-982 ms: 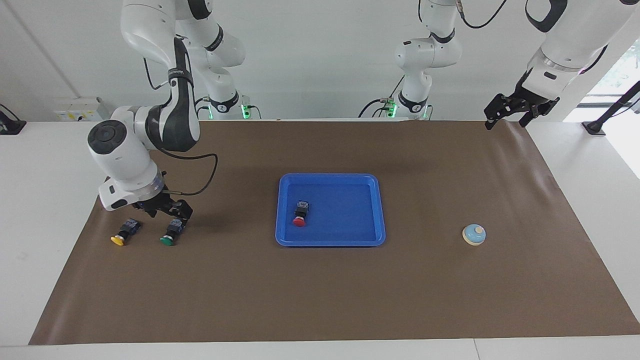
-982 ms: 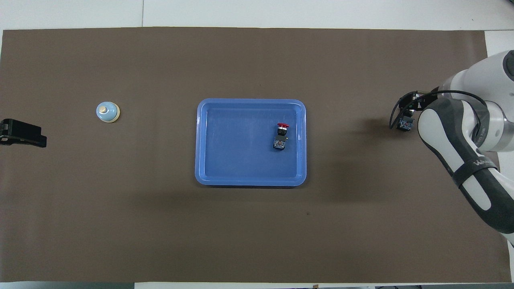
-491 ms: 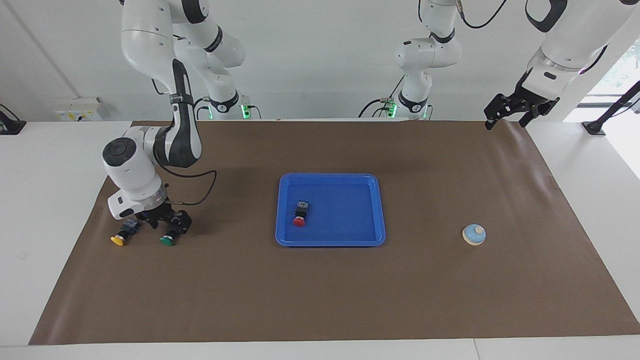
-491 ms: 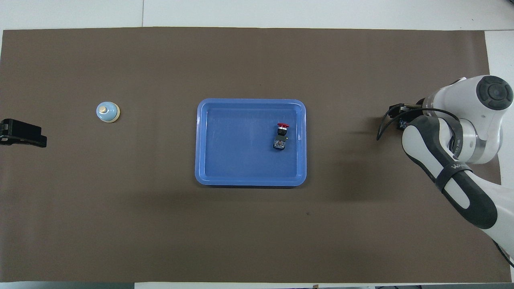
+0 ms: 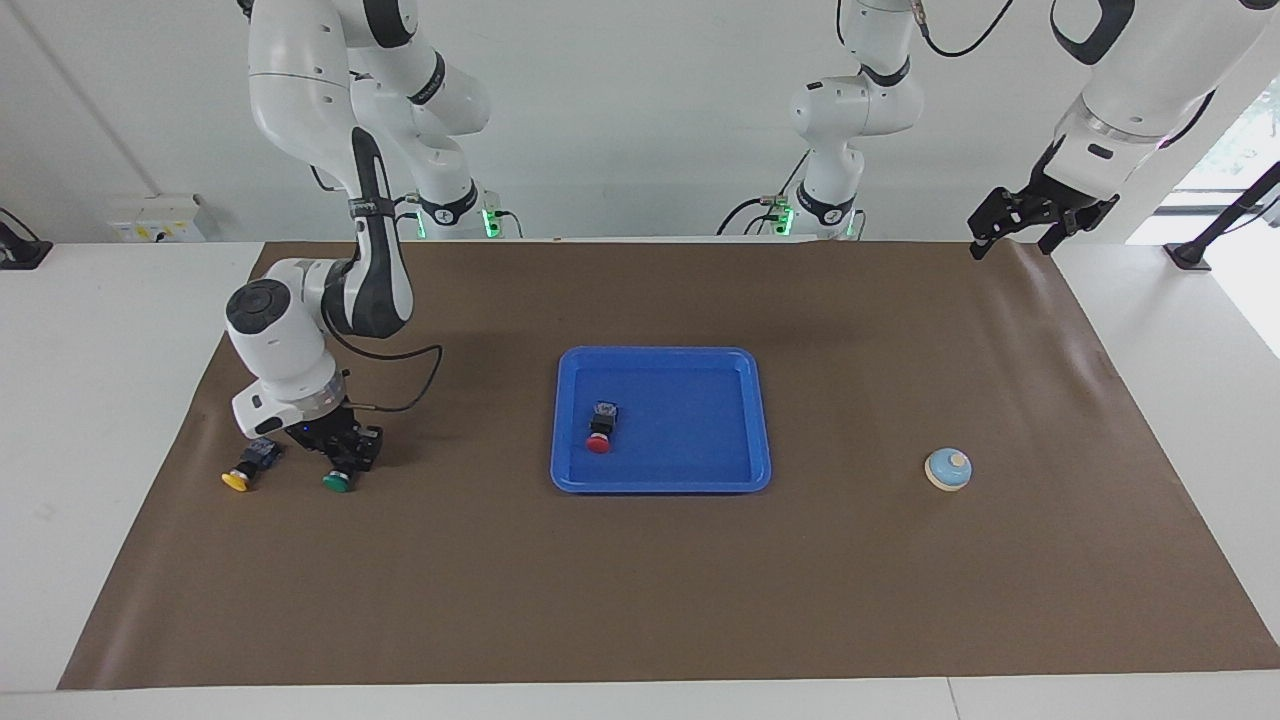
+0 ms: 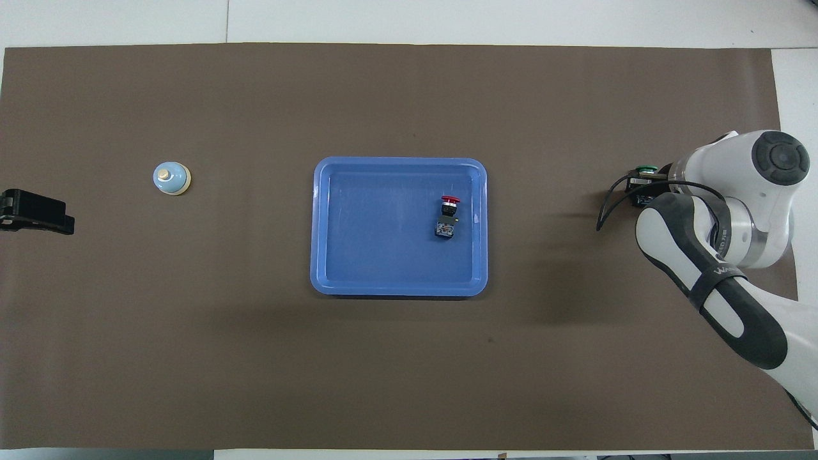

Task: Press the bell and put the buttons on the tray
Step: 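Carry the green button with the right gripper onto the tray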

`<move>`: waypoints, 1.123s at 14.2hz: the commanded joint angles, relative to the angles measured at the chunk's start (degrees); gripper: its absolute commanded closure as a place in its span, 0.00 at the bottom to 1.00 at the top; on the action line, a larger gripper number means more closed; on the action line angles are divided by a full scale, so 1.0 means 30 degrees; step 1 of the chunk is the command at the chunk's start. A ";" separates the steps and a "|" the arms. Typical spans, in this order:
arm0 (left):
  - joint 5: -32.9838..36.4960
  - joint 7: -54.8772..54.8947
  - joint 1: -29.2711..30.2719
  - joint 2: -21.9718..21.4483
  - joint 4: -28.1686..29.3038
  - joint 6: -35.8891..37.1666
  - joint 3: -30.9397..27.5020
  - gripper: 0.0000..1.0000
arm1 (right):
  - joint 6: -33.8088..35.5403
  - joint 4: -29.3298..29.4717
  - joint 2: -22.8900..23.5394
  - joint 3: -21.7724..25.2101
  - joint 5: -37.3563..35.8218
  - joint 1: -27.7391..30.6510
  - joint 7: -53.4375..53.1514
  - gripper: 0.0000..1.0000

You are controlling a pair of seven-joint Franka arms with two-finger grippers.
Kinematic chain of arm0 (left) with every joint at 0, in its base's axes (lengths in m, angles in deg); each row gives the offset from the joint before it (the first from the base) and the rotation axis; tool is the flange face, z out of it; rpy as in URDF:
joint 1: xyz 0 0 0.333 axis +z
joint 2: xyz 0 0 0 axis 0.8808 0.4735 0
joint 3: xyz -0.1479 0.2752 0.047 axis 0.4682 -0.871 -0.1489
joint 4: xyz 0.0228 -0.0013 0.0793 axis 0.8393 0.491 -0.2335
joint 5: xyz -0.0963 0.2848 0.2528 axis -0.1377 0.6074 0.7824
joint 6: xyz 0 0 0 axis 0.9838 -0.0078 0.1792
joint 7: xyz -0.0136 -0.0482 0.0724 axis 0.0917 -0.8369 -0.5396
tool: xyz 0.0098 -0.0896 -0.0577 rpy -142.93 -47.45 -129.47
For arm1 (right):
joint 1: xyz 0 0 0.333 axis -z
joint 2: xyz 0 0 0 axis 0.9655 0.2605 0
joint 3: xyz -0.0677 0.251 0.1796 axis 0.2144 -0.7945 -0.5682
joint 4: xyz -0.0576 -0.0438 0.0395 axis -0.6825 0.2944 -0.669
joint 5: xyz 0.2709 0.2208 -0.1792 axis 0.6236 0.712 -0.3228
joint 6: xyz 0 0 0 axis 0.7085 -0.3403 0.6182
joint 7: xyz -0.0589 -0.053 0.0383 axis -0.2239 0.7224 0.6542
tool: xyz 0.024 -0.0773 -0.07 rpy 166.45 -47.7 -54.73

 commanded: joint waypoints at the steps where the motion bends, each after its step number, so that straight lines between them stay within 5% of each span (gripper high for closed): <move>1: -0.0216 0.0156 -0.0015 -0.0073 -0.0237 0.0416 -0.0105 0.00 | 0.0599 0.0058 -0.0078 -0.0122 -0.0228 0.0072 0.0479 1.00; 9: -0.0216 0.0156 -0.0015 -0.0073 -0.0237 0.0387 -0.0105 0.00 | 0.8857 0.6995 0.0125 -0.0152 -0.0140 -0.4052 -0.3582 1.00; 16: -0.0216 0.0156 -0.0015 -0.0073 -0.0237 0.0416 -0.0105 0.00 | 0.9628 0.9078 0.1469 -0.0152 0.0094 -1.0496 -1.1461 1.00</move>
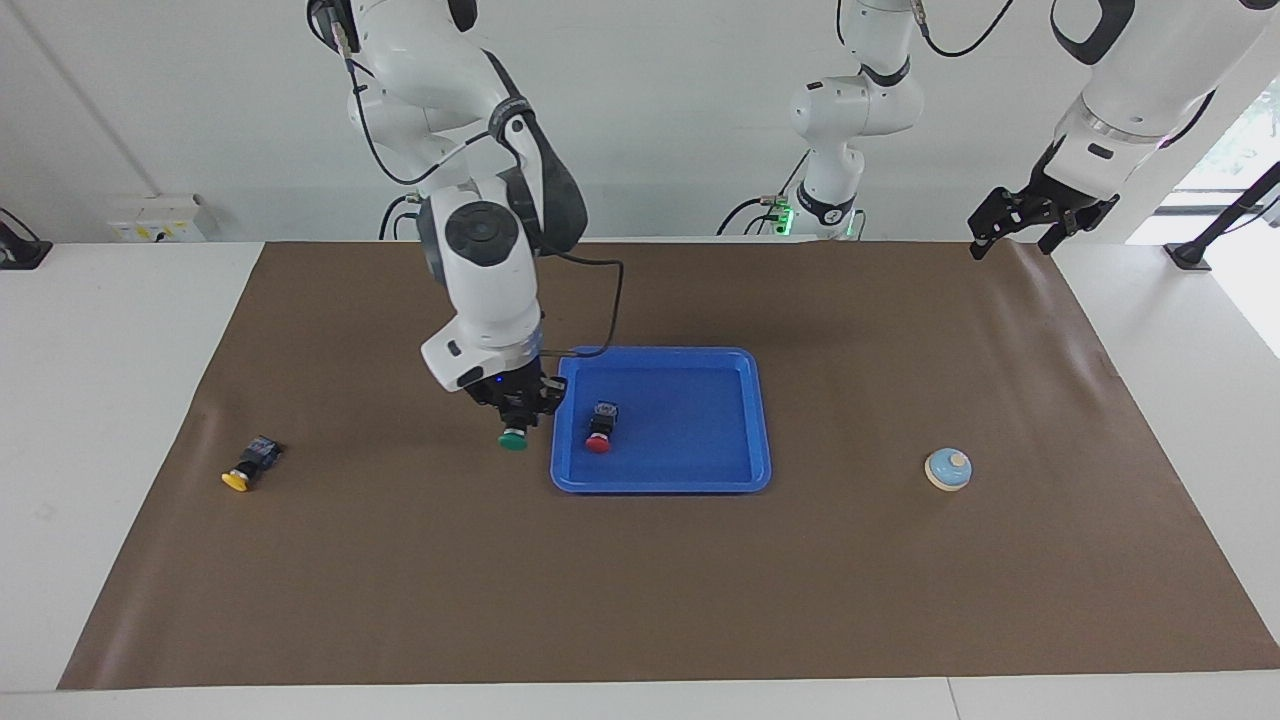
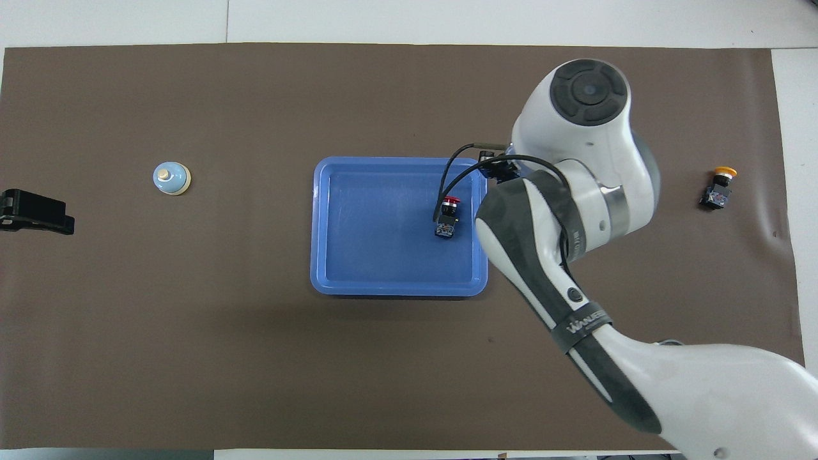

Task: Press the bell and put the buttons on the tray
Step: 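Carry the green button with the right gripper onto the tray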

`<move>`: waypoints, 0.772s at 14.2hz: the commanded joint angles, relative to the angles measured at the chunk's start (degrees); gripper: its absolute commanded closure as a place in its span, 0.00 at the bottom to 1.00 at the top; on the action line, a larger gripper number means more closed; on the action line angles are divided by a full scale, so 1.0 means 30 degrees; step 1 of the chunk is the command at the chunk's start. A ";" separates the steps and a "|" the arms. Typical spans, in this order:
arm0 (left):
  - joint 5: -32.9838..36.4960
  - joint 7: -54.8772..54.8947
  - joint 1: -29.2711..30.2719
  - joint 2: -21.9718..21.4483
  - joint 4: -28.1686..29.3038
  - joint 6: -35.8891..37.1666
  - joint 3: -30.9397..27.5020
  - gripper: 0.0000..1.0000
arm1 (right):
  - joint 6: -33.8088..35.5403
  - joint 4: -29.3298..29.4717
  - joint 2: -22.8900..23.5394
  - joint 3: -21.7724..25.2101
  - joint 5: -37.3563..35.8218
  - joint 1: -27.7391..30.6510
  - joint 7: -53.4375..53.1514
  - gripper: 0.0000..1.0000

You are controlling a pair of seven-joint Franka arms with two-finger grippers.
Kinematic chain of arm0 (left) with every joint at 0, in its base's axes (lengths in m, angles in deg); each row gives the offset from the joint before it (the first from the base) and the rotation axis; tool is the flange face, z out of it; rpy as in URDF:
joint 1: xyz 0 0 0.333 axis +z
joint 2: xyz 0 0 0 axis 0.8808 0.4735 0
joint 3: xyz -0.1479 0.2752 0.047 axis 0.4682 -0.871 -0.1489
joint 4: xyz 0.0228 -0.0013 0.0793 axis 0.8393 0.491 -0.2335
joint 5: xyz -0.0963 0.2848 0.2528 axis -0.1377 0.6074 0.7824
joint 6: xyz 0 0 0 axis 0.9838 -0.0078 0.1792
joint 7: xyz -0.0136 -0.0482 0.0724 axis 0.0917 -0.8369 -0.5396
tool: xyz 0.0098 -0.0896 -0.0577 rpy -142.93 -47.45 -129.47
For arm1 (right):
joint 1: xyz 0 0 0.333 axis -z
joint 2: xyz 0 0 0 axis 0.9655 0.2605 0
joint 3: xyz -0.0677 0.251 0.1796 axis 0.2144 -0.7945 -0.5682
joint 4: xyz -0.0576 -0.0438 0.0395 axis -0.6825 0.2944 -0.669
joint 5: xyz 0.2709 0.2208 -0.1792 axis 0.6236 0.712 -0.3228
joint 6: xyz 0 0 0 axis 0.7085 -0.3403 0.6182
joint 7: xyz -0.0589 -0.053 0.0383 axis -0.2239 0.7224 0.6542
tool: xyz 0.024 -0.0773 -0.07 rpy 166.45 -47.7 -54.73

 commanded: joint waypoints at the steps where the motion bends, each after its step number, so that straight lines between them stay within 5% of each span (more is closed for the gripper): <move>1: -0.0216 0.0156 -0.0015 -0.0073 -0.0236 0.0412 -0.0105 0.00 | 0.0178 0.1753 0.1667 0.0059 0.0125 -0.1824 -0.2961 1.00; 7: -0.0216 0.0156 -0.0015 -0.0073 -0.0236 0.0383 -0.0105 0.00 | -0.1989 0.2257 0.3809 0.0029 0.0447 -0.3877 -0.5753 1.00; 11: -0.0216 0.0156 -0.0015 -0.0073 -0.0236 0.0412 -0.0105 0.00 | -0.3744 0.0504 0.3814 0.0029 0.0418 -0.4291 -0.5989 1.00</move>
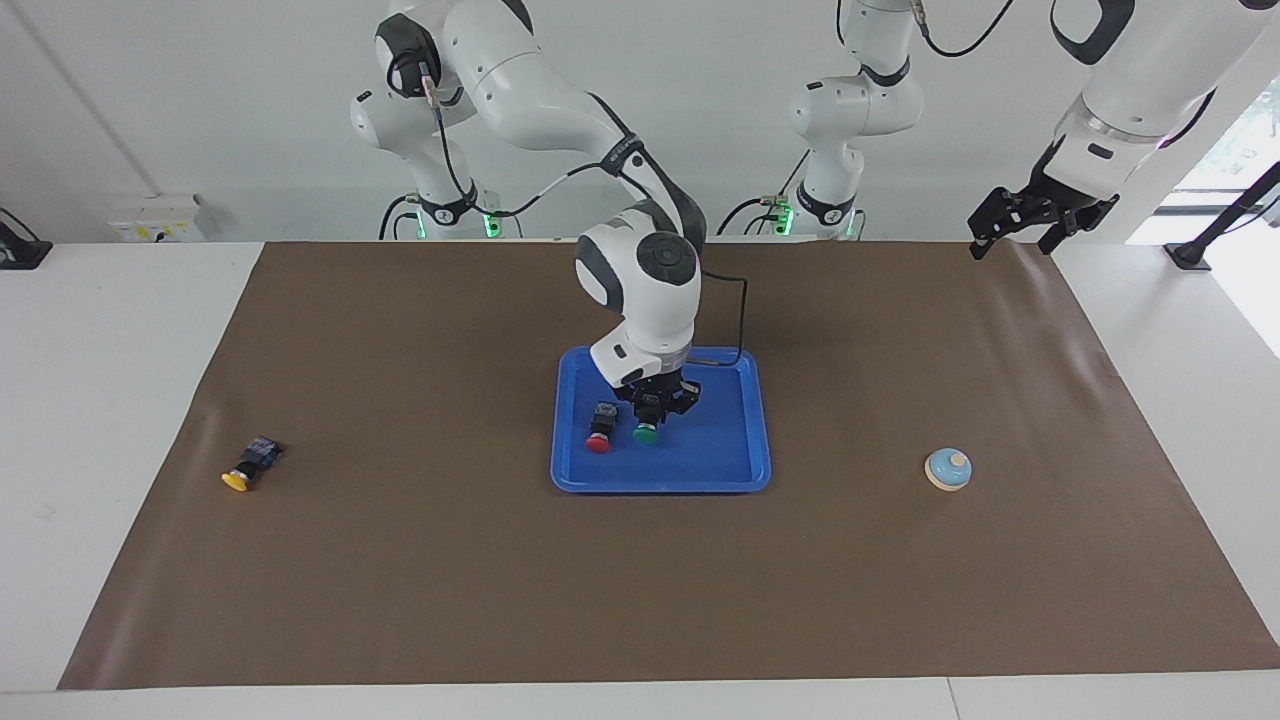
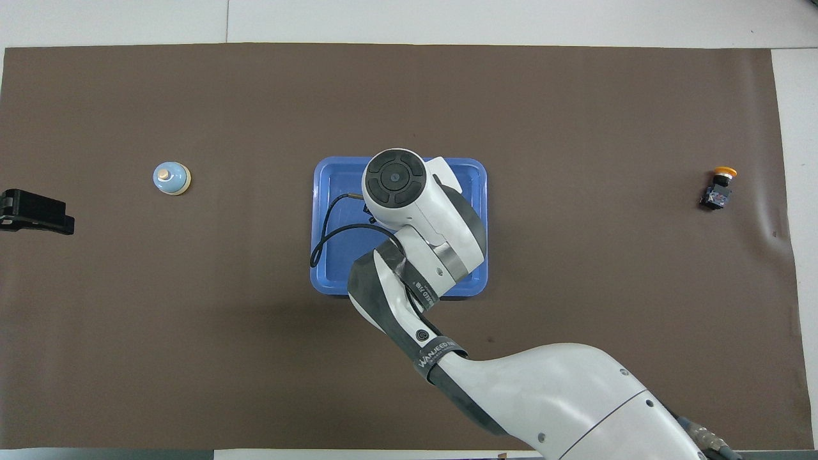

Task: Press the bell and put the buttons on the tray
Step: 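Carry the green button with the right gripper onto the tray, then release the green button and grasp the yellow button with the right gripper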

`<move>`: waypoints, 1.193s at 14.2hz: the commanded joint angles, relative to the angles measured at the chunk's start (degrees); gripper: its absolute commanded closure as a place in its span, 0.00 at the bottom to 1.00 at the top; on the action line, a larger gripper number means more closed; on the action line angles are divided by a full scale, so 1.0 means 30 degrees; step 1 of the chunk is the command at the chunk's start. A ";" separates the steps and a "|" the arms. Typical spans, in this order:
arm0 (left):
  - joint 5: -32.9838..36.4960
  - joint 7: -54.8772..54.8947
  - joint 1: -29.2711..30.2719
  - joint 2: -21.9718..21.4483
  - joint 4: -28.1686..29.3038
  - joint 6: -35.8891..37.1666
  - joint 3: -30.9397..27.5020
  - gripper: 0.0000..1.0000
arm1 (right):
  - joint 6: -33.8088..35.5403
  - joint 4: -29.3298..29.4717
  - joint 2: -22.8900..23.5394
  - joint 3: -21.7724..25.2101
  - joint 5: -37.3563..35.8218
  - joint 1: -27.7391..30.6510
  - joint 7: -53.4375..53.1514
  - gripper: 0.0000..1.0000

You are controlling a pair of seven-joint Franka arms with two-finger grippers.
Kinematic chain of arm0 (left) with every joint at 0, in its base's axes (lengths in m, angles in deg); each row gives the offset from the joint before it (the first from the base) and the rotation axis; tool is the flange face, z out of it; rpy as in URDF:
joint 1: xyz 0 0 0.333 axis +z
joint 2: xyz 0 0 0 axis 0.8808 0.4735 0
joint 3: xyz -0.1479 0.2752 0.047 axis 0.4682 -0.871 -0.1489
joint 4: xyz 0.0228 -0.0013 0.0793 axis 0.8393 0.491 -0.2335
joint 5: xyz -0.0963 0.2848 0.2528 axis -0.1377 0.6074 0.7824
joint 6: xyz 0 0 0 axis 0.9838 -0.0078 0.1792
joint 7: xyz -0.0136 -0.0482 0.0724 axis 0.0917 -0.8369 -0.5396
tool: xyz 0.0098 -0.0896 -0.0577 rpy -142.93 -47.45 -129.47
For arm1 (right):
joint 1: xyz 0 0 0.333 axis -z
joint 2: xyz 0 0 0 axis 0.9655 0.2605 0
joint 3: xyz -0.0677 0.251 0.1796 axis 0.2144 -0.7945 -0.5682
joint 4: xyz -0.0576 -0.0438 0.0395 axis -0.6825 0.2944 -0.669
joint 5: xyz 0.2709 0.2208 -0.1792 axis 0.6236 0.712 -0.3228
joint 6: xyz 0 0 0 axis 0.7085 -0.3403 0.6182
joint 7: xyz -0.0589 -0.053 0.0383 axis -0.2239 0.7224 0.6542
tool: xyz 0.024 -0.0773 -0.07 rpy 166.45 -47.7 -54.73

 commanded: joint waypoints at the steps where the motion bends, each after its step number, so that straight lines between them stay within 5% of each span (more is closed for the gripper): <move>1: -0.0216 0.0156 -0.0015 -0.0073 -0.0236 0.0411 -0.0105 0.00 | -0.1333 -0.1317 -0.0260 0.0037 0.0147 -0.0167 -0.0421 1.00; 4: -0.0216 0.0156 -0.0015 -0.0073 -0.0236 0.0382 -0.0105 0.00 | -0.1396 -0.1643 -0.0378 0.0008 0.0147 -0.0168 -0.1266 1.00; 5: -0.0216 0.0156 -0.0015 -0.0073 -0.0236 0.0410 -0.0105 0.00 | -0.1250 -0.1585 -0.0436 0.0008 0.0118 -0.0168 -0.1415 0.32; 6: -0.0216 0.0156 -0.0015 -0.0073 -0.0207 0.0411 -0.0105 0.00 | -0.1104 -0.1498 -0.0437 0.0037 0.0117 -0.0197 -0.1446 0.00; 10: -0.0216 0.0156 -0.0015 -0.0073 -0.0236 0.0410 -0.0105 0.00 | 0.0884 -0.0707 -0.1339 0.0183 0.0147 0.0532 -0.1534 0.00; 14: -0.0216 0.0156 -0.0015 -0.0073 -0.0207 0.0411 -0.0105 0.00 | 0.2438 -0.0559 -0.3245 0.0183 0.0000 0.3399 -0.0748 0.00; 17: -0.0216 0.0156 -0.0015 -0.0073 -0.0236 0.0411 -0.0105 0.00 | 0.3932 -0.0764 -0.4331 0.0183 -0.0029 0.6267 0.3053 0.00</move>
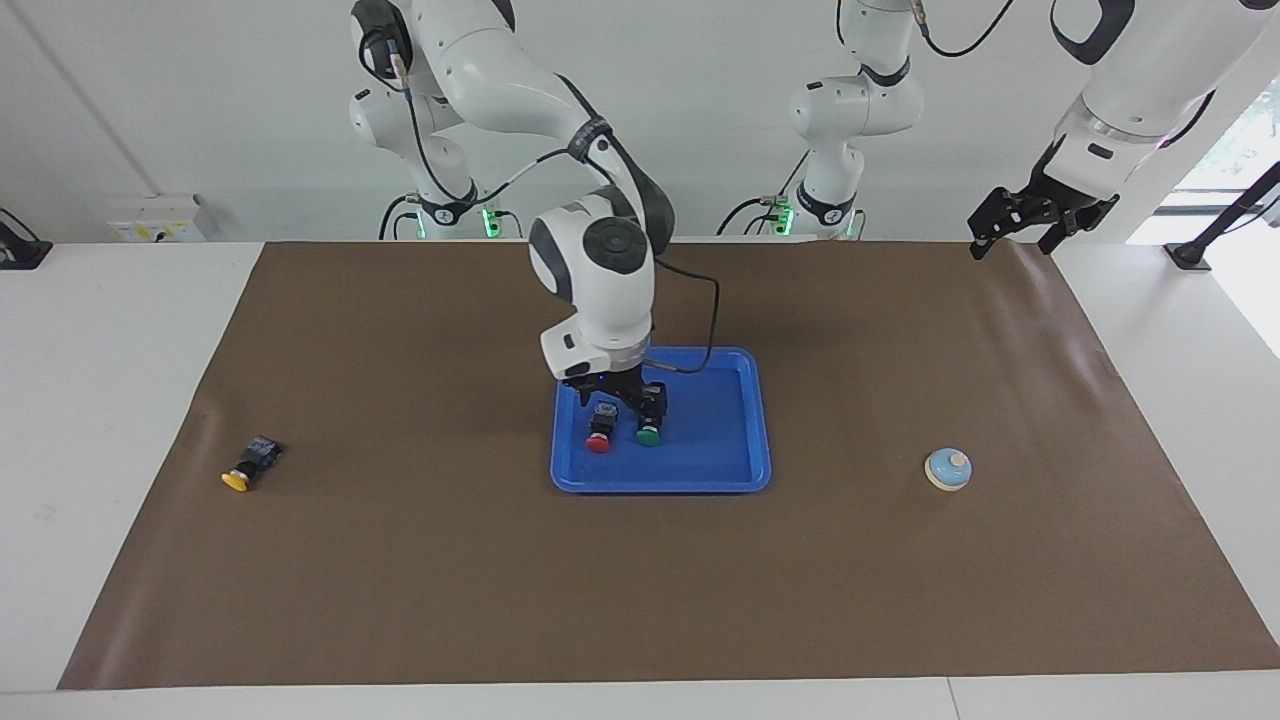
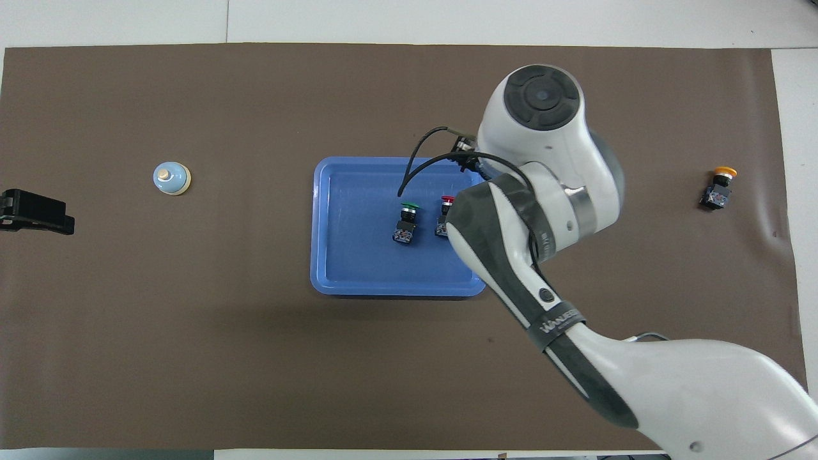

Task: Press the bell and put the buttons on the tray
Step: 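Release the green button and grasp the yellow button with the right gripper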

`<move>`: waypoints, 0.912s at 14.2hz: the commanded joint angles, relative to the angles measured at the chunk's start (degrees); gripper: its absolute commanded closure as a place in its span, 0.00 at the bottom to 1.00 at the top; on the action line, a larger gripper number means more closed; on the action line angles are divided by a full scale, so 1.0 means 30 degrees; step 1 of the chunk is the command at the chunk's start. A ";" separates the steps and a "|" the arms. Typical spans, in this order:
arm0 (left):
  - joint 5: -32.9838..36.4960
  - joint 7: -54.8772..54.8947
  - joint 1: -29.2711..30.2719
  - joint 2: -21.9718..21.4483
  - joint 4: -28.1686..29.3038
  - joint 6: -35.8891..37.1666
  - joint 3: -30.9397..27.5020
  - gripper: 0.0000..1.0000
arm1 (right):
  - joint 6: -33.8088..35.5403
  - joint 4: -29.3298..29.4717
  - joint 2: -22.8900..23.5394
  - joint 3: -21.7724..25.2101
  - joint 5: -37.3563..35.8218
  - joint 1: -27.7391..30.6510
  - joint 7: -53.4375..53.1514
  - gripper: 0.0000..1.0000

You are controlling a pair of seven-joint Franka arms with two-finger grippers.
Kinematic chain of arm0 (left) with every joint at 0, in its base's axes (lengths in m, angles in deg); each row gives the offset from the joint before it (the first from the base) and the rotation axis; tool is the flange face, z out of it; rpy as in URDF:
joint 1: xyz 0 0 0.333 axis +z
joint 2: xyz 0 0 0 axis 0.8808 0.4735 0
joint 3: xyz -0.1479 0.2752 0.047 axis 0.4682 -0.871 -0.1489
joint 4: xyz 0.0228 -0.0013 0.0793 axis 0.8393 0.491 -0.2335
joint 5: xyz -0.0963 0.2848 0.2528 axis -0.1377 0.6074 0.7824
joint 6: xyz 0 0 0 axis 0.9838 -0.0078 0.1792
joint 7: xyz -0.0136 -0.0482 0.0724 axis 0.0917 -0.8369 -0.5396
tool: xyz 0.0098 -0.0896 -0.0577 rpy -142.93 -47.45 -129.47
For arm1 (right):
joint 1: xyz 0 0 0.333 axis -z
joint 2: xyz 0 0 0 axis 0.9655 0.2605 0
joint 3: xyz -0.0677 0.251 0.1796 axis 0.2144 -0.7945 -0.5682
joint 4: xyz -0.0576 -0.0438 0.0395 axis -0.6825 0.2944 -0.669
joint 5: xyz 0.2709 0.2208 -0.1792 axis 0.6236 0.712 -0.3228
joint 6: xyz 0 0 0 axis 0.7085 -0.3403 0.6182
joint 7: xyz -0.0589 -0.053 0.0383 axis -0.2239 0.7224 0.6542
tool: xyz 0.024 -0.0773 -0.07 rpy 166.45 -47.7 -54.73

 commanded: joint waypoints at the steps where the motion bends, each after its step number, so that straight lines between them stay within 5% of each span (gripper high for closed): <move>1: -0.0216 0.0156 -0.0015 -0.0073 -0.0236 0.0410 -0.0105 0.00 | 0.1090 -0.0525 -0.0881 -0.0267 -0.0059 0.2804 0.3684 0.00; 7: -0.0216 0.0156 -0.0015 -0.0073 -0.0236 0.0410 -0.0105 0.00 | 0.0338 -0.1693 -0.1087 -0.0209 -0.1728 0.8841 1.2891 0.00; 13: -0.0216 0.0156 -0.0015 -0.0073 -0.0236 0.0410 -0.0105 0.00 | -0.7219 -0.6558 -0.1207 -0.0209 -0.2198 1.2247 1.5802 0.00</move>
